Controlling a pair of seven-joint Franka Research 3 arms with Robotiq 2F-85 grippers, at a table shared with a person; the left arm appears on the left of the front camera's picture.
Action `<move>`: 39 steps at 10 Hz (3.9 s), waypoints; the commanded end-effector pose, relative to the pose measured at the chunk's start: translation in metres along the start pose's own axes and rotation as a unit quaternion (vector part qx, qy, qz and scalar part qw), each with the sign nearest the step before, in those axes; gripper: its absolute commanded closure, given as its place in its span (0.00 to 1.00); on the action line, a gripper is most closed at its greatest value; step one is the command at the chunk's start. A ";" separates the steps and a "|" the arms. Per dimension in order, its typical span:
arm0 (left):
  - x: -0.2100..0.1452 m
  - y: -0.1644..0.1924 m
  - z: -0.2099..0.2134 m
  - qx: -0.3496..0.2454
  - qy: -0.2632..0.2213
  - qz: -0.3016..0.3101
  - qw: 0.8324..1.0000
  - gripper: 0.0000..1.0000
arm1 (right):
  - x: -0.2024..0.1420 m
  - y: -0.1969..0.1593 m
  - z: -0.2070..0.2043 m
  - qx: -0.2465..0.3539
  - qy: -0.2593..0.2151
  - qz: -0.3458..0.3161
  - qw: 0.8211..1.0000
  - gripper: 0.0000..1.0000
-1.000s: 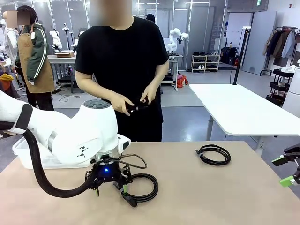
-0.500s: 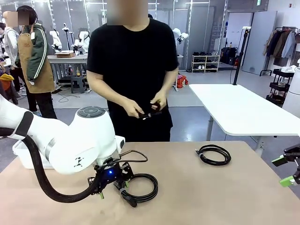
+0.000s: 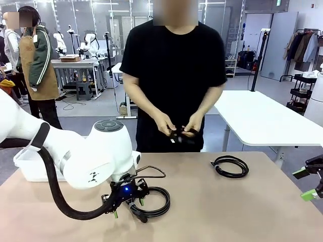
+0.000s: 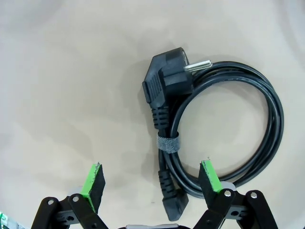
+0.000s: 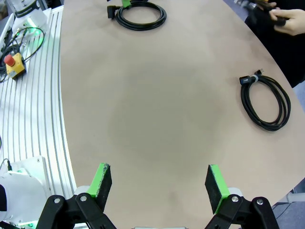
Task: Organize and store the cables.
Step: Place the Power Cable into the Organizing box.
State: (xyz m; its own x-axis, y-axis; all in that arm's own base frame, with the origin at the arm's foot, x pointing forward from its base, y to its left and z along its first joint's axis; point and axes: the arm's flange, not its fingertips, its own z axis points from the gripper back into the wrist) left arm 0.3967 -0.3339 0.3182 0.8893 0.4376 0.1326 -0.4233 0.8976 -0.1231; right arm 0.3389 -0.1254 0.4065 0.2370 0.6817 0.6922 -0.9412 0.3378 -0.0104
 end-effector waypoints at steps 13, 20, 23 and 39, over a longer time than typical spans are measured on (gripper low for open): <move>0.012 -0.015 -0.010 0.025 0.005 0.011 1.000 1.00 | 0.000 -0.002 0.001 0.000 -0.008 0.002 1.000 0.00; 0.011 0.015 0.093 -0.010 -0.050 -0.141 0.989 1.00 | 0.000 -0.002 0.001 0.000 -0.008 0.002 1.000 0.00; 0.004 0.022 0.109 -0.014 -0.060 -0.162 0.985 1.00 | 0.000 -0.002 0.001 0.000 -0.008 0.002 1.000 0.00; 0.157 0.143 0.218 -0.042 -0.088 -0.299 0.949 0.83 | 0.000 -0.002 0.001 0.000 -0.008 0.002 1.000 0.00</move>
State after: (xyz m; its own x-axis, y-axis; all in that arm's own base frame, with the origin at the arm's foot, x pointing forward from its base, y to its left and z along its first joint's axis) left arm 0.4336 -0.1344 0.5289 0.9230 -0.1304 0.3620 0.1563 0.9868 -0.0433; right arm 0.3390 -0.1255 0.4065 0.2379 0.6817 0.6919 -0.9409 0.3386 -0.0101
